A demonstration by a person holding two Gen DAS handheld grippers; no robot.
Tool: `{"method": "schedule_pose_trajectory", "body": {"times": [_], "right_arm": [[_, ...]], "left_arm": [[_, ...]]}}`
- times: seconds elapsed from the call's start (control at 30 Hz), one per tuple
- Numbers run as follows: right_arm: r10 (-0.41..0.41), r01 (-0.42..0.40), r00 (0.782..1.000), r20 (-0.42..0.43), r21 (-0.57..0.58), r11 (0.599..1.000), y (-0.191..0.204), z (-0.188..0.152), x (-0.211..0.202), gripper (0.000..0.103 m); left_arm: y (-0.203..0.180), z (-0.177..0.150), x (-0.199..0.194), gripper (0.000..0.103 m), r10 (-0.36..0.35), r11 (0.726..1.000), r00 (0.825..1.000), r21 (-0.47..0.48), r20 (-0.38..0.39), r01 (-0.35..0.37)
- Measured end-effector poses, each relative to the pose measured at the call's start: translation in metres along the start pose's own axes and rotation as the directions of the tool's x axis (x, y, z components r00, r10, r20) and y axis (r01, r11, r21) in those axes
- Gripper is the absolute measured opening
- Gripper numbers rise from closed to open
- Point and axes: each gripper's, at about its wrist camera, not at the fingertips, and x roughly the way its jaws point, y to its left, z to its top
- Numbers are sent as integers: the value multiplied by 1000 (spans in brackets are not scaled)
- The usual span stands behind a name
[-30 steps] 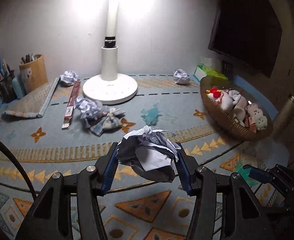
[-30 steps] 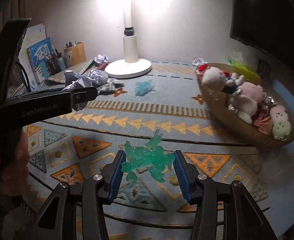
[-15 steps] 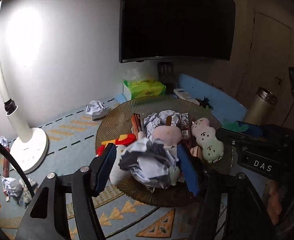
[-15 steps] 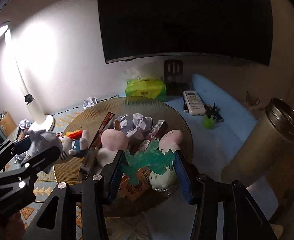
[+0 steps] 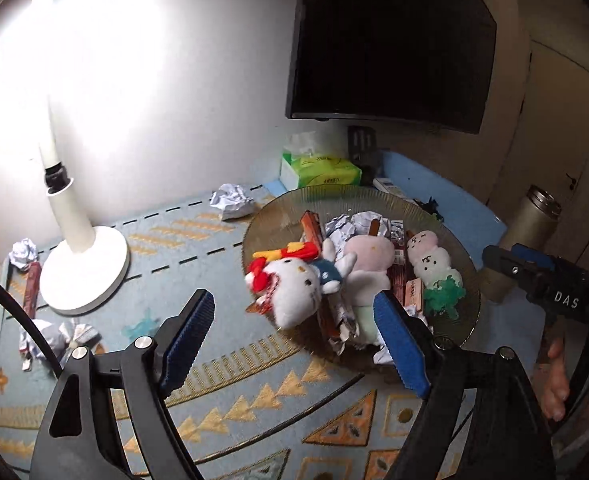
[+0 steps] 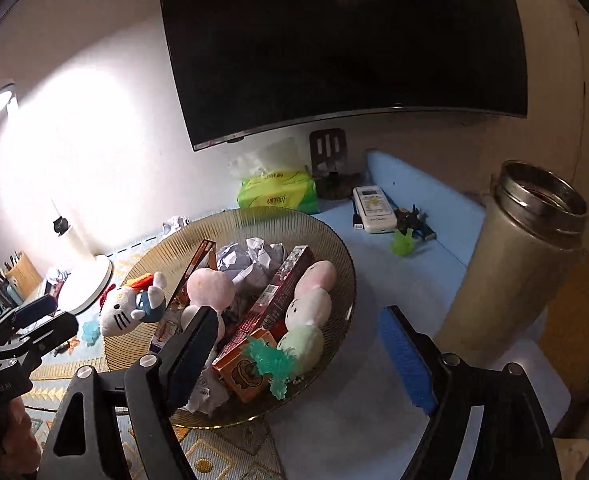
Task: Organize objects
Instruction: 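Withdraw both open tools from the bowl back over the rug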
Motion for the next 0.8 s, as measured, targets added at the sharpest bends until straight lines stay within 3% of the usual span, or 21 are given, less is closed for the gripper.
{"method": "schedule_pose_trajectory", "body": {"times": [0.2,0.37,0.4,0.5,0.57,0.73,0.8], "right_arm": [[87,-89,996,-30,-76,993,36,-33,-18,86],[199,-210,976,-92,-139,968,94,-74,-18,87],[218,-233,970,-108,-155,960,108,-83,-15,88],[241,-279,953,-183,-220,935,149,-108,-2,88],[243,-290,949,-199,-254,923,170,-121,2,88],[226,-292,943,-243,-284,913,198,-139,19,88],[212,-283,943,-256,-284,916,203,-141,26,88]], "left_arm": [[65,-78,-41,83,140,981,989,-128,-45,-145],[134,-135,-73,83,206,919,973,-322,-101,-228],[144,-140,-80,83,242,907,965,-330,-101,-262],[160,-150,-92,83,427,862,899,-254,-100,-438],[172,-155,-97,83,465,843,879,-252,-103,-476],[196,-170,-93,83,443,813,882,-343,-159,-470],[200,-170,-91,83,430,813,887,-356,-166,-461]]}}
